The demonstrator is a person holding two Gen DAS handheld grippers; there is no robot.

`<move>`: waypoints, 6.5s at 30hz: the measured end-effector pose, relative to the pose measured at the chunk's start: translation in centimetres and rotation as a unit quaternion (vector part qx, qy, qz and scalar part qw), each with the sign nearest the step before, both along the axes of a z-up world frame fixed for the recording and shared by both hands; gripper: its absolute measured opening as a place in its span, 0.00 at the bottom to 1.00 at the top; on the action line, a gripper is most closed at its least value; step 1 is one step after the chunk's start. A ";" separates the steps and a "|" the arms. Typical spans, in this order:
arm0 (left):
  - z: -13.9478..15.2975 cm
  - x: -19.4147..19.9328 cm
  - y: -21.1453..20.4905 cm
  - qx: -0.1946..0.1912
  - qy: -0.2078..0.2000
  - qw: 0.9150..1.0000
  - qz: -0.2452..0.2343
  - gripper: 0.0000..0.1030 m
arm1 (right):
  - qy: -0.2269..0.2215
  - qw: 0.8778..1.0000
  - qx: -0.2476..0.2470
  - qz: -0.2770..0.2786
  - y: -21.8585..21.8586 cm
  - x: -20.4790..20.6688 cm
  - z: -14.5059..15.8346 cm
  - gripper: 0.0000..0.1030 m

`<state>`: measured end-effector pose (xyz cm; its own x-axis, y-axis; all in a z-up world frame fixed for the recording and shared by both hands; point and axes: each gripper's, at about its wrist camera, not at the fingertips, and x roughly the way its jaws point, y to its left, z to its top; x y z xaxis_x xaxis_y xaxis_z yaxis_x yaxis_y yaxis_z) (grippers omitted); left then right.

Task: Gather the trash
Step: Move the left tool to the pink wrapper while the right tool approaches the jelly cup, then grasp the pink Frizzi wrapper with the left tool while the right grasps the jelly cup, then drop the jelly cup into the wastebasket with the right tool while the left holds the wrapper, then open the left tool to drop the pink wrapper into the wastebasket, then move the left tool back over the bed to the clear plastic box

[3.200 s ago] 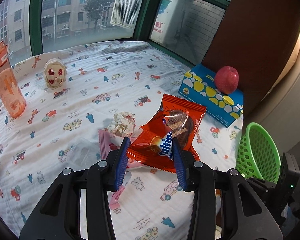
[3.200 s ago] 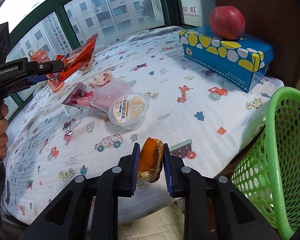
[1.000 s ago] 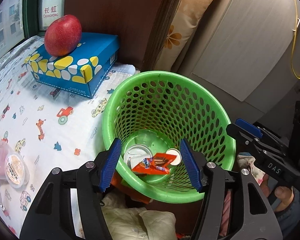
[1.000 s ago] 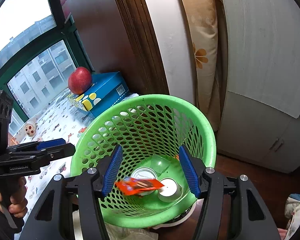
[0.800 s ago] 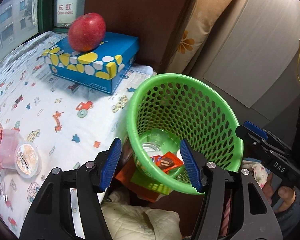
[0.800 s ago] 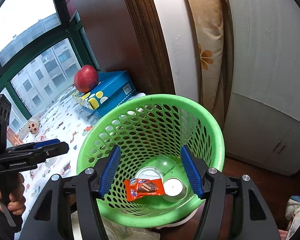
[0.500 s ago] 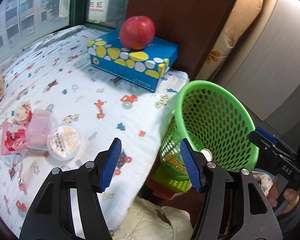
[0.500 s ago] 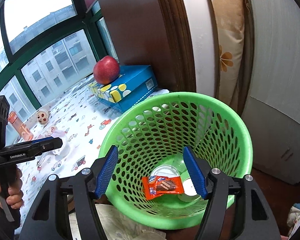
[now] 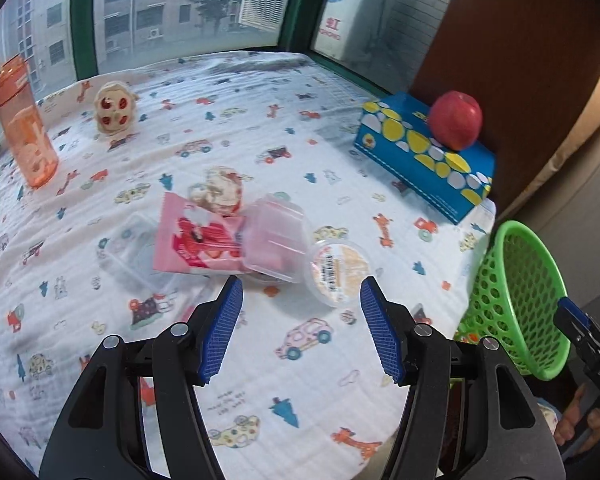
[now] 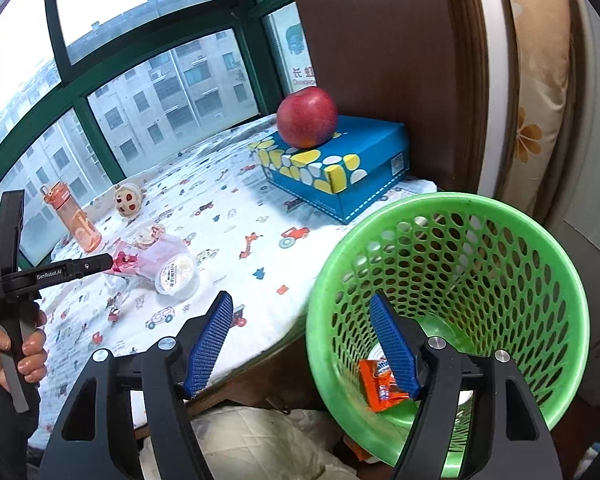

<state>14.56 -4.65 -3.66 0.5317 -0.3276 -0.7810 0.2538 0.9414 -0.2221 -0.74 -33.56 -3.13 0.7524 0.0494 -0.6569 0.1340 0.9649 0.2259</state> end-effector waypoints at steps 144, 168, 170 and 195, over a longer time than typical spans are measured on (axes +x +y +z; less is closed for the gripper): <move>5.3 -5.2 -24.9 -0.060 -0.002 0.964 -0.259 0.10 | 0.046 0.990 -0.022 -0.132 -14.7 -3.2 -3.2 0.68; 1.3 -4.7 -25.6 -0.033 0.037 0.970 -0.240 0.27 | 0.023 0.990 -0.005 -0.137 -14.7 -5.2 -2.1 0.69; 1.4 -4.6 -24.6 -0.031 0.035 0.972 -0.231 0.27 | 0.021 0.991 -0.006 -0.130 -14.1 -5.1 -2.0 0.70; 0.3 3.5 -0.2 -0.017 0.050 0.996 0.069 0.60 | 0.015 1.000 -0.013 0.004 -2.1 2.8 -0.4 0.73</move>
<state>18.01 -4.85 -3.39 0.4937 -0.2843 -0.8219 0.0981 0.9572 -0.2722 2.06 -35.68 -3.54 0.7319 0.0384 -0.6803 0.1324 0.9714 0.1973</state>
